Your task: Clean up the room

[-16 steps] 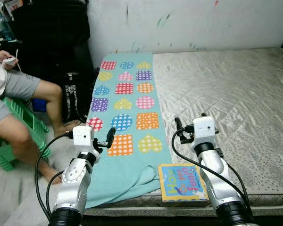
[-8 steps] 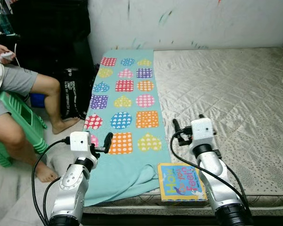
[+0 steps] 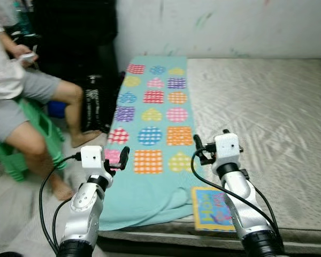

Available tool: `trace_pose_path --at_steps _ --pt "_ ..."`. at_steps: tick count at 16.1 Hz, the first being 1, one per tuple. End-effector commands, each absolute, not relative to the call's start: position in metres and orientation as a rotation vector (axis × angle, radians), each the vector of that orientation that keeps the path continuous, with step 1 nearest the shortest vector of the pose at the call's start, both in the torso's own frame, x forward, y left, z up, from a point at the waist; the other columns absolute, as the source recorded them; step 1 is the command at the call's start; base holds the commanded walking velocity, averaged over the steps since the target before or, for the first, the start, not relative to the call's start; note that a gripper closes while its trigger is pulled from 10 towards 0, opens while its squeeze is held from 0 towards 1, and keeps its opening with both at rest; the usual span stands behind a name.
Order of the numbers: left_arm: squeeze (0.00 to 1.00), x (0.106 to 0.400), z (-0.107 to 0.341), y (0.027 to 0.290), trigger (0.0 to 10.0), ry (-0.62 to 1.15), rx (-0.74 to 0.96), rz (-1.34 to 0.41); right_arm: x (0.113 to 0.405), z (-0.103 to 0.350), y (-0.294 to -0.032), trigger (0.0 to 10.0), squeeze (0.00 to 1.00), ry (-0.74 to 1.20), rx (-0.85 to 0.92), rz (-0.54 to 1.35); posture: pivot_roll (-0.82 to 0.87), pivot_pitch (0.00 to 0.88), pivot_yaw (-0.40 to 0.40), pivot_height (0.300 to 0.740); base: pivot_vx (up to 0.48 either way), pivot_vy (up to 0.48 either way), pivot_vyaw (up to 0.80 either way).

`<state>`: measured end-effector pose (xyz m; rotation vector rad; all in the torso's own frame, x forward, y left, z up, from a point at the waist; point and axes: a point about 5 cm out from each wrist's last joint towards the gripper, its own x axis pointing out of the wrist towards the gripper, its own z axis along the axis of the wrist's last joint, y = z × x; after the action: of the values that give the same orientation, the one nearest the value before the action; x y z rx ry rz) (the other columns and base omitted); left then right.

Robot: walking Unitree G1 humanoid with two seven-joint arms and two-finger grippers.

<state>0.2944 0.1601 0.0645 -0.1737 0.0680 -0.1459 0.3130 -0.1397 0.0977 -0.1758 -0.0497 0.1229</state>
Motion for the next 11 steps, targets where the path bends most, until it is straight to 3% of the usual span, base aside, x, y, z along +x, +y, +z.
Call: trace_pose_path --at_steps 1,7,11 --pt "0.00 0.2946 0.0649 0.1644 10.0 0.065 -0.161 -0.131 0.3174 0.1025 -0.1366 10.0 0.00 -0.059 -0.173 0.136 -0.02 0.000 0.040 0.740 0.000 0.319 0.00" --pt "0.00 0.2913 0.0626 0.1601 10.0 0.065 -0.132 -0.141 0.3179 0.1008 -0.1378 10.0 0.00 -0.052 -0.185 0.135 -0.01 0.001 0.039 0.740 0.000 0.000 0.00" --pt "0.00 0.2917 0.0628 0.1584 10.0 0.062 -0.138 -0.144 0.3178 0.1009 -0.1355 10.0 0.00 -0.055 -0.189 0.146 -0.01 0.001 0.037 0.740 0.000 -0.347 0.00"
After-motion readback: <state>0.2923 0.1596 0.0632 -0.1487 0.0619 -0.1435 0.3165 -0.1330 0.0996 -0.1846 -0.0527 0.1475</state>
